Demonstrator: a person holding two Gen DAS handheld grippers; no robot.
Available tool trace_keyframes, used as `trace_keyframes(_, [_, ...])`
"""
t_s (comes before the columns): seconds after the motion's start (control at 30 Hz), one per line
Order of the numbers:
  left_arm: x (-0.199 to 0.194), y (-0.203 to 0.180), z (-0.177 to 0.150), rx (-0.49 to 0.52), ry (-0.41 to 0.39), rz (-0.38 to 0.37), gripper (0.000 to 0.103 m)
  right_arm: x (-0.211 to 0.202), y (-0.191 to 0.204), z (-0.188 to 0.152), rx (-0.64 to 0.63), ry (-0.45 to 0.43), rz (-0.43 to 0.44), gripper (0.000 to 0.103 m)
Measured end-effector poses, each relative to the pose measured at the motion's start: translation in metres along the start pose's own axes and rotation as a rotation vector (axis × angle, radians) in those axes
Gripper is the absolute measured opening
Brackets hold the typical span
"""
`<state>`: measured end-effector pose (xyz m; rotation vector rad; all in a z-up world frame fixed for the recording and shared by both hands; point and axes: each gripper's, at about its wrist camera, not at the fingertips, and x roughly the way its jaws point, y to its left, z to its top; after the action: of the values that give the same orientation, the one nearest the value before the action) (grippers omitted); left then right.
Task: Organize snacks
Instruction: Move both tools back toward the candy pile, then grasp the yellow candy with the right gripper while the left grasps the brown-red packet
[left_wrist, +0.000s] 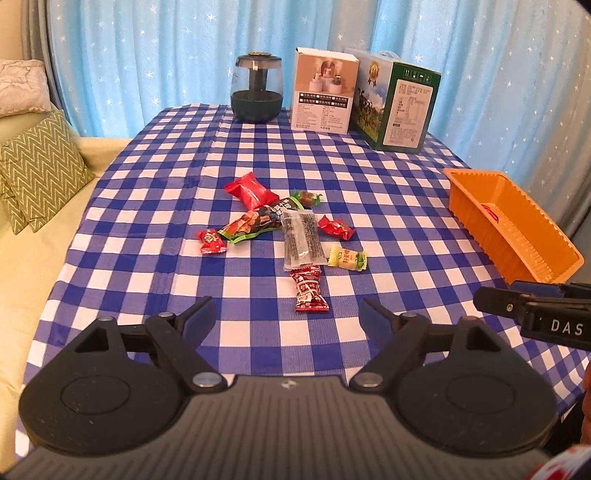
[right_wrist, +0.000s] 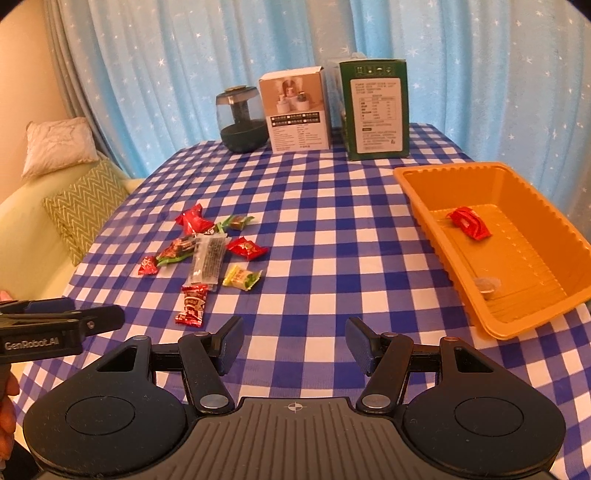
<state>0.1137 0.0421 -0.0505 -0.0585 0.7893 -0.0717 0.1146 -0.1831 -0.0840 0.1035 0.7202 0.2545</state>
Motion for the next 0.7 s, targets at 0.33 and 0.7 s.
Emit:
trace_keyframes(0.33, [0.049, -0.002, 0.0, 0.007, 0.029, -0.035, 0.071, 0.038, -0.004, 0.004, -0.035, 0.014, 0.023, 0.061])
trace_keyframes(0.7, [0.094, -0.008, -0.001, 0.038, 0.021, -0.063, 0.049, 0.076, -0.011, 0.01, -0.067, 0.025, 0.05, 0.06])
